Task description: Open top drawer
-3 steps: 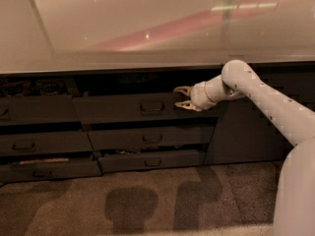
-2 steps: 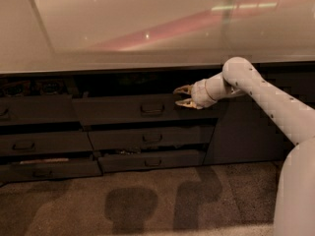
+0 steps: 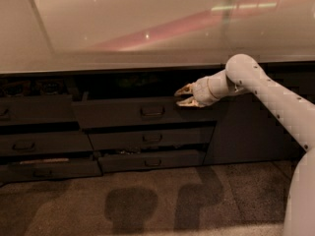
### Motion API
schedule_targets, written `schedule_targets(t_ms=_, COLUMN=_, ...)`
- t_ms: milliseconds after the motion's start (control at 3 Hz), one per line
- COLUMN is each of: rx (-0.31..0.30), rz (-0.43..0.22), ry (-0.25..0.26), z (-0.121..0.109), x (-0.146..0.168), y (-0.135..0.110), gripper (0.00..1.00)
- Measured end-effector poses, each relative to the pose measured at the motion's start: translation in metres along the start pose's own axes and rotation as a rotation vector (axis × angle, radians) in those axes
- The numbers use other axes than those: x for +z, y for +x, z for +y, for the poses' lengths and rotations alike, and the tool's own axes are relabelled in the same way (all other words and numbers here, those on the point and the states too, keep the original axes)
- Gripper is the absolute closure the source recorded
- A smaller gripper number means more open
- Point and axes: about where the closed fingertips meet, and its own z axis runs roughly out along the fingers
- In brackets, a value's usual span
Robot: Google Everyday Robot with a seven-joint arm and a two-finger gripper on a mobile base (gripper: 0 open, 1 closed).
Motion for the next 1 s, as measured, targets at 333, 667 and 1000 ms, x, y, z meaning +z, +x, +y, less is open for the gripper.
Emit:
schedule_targets(t_ms=333, rx=-0.001, rz=-0.001, ry=-0.001, z=0.003, x=0.000, y=-0.001, gripper=1.00)
schedule_targets(t_ms=667, rx=-0.010, rz=-0.004, ry=-0.009, z=0.017, x=0.002, y=-0.002, gripper=1.00)
schedule_targets(t_ms=1000, rx=-0.014, rz=-0.003, ry=-0.007, z=0.015, x=-0.001, y=-0.004, gripper=1.00)
